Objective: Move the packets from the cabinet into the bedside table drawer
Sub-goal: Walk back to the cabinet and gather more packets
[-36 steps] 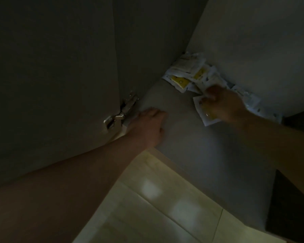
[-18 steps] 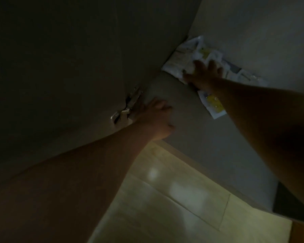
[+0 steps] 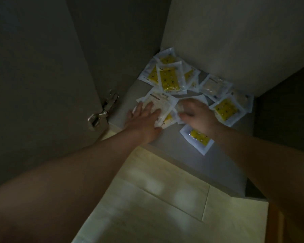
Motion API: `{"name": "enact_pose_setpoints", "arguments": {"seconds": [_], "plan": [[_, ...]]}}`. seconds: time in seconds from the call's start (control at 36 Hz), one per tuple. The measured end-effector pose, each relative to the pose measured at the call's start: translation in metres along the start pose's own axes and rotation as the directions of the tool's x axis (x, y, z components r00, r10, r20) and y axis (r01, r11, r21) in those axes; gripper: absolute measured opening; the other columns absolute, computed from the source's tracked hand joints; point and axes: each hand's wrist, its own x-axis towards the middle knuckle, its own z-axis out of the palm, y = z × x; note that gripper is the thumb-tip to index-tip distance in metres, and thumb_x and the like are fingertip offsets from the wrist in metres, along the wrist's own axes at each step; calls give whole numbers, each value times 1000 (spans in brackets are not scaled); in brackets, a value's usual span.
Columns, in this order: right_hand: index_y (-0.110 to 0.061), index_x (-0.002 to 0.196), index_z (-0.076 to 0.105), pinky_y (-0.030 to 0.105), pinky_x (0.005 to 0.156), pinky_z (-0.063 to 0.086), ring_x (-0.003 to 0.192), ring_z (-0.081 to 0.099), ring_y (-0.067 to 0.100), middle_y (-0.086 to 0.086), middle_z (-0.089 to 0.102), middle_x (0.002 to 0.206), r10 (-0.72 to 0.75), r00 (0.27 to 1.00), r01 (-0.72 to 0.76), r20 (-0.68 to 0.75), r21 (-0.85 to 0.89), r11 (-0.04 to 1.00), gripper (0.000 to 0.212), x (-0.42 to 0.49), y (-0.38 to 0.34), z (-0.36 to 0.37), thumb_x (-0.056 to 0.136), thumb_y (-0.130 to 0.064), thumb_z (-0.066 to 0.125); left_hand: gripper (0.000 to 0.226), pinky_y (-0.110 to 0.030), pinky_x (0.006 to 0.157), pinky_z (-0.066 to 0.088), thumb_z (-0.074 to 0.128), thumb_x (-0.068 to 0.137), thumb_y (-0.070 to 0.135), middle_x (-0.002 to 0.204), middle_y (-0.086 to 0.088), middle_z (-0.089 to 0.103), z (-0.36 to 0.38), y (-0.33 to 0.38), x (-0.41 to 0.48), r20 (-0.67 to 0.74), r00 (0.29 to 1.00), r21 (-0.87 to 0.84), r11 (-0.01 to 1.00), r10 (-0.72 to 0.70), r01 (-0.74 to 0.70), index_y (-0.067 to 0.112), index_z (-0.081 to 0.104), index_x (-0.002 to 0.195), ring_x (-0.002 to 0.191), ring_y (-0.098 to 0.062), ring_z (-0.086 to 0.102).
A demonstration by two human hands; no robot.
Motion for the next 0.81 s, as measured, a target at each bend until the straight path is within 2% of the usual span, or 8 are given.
{"name": "enact_pose_setpoints", "arguments": {"seconds": [0.08, 0.19, 0.31, 0.44, 0.56, 0.64, 0.69, 0.81], "plan": [[-29, 136, 42, 54, 103, 34, 131, 36, 33, 7, 38, 142, 115, 990, -117, -77, -25, 993, 61, 12, 10, -9, 79, -49, 51, 64, -49, 115, -5, 33, 98, 44, 158, 4, -17, 6, -5, 4, -29, 999, 131, 991, 14, -10, 34, -3, 150, 144, -23, -18], [-35, 145, 12, 63, 109, 15, 142, 7, 42, 9, 9, 156, 420, 902, -431, -98, -241, 869, 80, 15, 47, -18, 80, -72, 39, 67, -52, 114, -5, 37, 95, 49, 158, 8, -11, -1, -14, 10, -44, 999, 127, 992, -20, 26, 37, 0, 149, 145, -23, -13], [-33, 150, 2, 62, 112, 6, 143, -3, 42, 12, -9, 158, 560, 827, -560, 51, -20, 828, 87, -16, 49, -6, 81, -78, 29, 74, -50, 114, -5, 43, 90, 55, 158, 2, -5, -4, -16, 12, -60, 998, 116, 993, -30, 36, 34, 4, 149, 145, -25, -11], [-37, 149, -6, 58, 111, -6, 144, -17, 34, 9, -19, 157, 435, 898, -432, 63, -64, 900, 72, -35, 7, 22, 90, -68, 21, 90, -45, 117, -8, 48, 84, 62, 153, -15, 0, 6, 6, 3, -55, 998, 157, 987, 22, -13, 20, 3, 149, 145, -30, -10], [-40, 149, 1, 52, 112, -12, 144, -21, 25, 5, -19, 157, 355, 932, -355, 76, -13, 935, 64, -45, -12, 41, 93, -62, 24, 93, -42, 116, -8, 55, 80, 62, 149, -16, 5, 21, 17, -13, -72, 991, 142, 984, 115, -104, 19, 9, 148, 144, -31, -5], [-40, 149, 4, 48, 113, -13, 144, -19, 20, 2, -17, 158, 264, 962, -263, 70, -23, 964, 60, -56, -14, 47, 95, -57, 26, 86, -49, 113, 19, 60, 72, 63, 135, -22, 36, 29, 13, -26, -190, 954, 173, 964, 232, -200, 12, 39, 138, 136, -41, 29], [-40, 149, 5, 46, 114, -12, 144, -19, 17, 0, -16, 158, 195, 977, -193, 80, -41, 980, 59, -63, -9, 48, 96, -56, 26, 85, -53, 91, 46, 73, 51, 66, 105, -21, 58, 36, 5, -30, -293, 914, 229, 949, 281, -218, 10, 58, 113, 108, -44, 58], [-36, 150, 5, 40, 116, -11, 142, -22, 9, -4, -14, 158, 52, 993, -37, 108, -131, 991, 79, -80, 6, 42, 82, -73, 15, 72, -60, 90, 47, 82, 46, 53, 96, -23, 61, 45, -5, -35, -301, 876, 328, 903, 377, -276, 9, 64, 101, 112, -46, 57]]}}
